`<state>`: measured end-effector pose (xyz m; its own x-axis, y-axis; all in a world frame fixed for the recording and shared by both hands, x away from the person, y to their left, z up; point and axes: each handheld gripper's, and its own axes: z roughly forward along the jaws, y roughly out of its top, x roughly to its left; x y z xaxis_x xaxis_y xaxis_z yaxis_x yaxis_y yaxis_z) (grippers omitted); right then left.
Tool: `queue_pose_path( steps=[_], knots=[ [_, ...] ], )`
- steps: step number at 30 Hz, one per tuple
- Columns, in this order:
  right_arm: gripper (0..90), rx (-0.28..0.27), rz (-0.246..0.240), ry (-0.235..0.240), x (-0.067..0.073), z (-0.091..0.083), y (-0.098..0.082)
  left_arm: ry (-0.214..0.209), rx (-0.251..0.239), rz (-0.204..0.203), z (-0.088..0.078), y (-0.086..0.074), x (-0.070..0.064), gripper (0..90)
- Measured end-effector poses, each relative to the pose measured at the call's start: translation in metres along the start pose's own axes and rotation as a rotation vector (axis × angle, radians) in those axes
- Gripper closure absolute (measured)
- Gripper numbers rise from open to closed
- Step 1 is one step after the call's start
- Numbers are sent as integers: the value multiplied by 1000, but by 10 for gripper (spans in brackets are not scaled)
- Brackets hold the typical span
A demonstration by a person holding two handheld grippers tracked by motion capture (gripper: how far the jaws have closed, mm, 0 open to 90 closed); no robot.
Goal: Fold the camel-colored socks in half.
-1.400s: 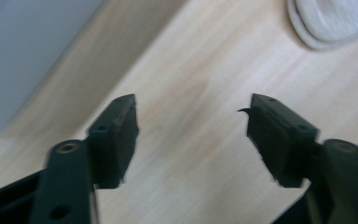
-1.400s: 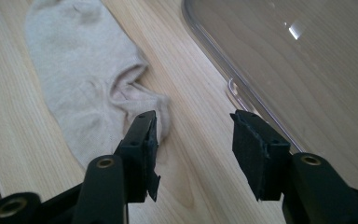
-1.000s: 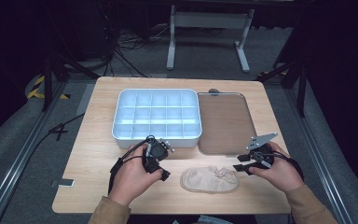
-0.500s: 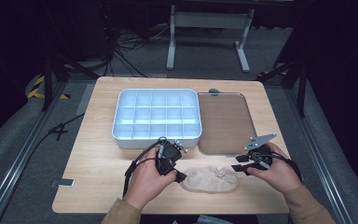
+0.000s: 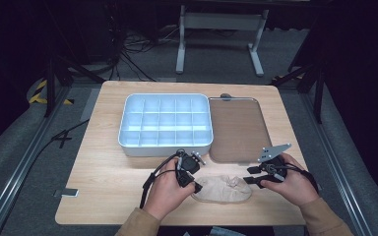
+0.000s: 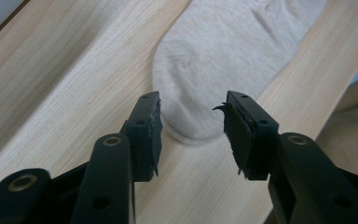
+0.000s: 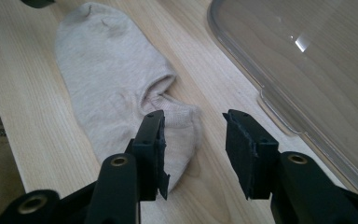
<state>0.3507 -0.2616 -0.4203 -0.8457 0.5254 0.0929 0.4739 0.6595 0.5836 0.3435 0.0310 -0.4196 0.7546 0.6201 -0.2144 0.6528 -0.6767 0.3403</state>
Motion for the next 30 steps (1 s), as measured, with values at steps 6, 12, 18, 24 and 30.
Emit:
queue_pose_path(
  steps=[6, 12, 18, 24, 30],
  knots=[
    [602, 4, -20, 6, 2, 1, -2, -55, 11, -34, 11, -5, 7, 710],
    [601, 8, -30, 14, 4, 2, -2, -57, -20, -82, 14, -7, 10, 679],
    [597, 0, -42, 15, 6, 2, -2, 21, 13, -104, 17, -8, 10, 610],
    [592, 4, -43, 13, 7, 3, -1, 18, 39, -68, 23, -5, 5, 654],
    [585, 0, -58, 11, 9, 4, 0, 26, 54, -33, 25, -4, -2, 830]
  ],
)
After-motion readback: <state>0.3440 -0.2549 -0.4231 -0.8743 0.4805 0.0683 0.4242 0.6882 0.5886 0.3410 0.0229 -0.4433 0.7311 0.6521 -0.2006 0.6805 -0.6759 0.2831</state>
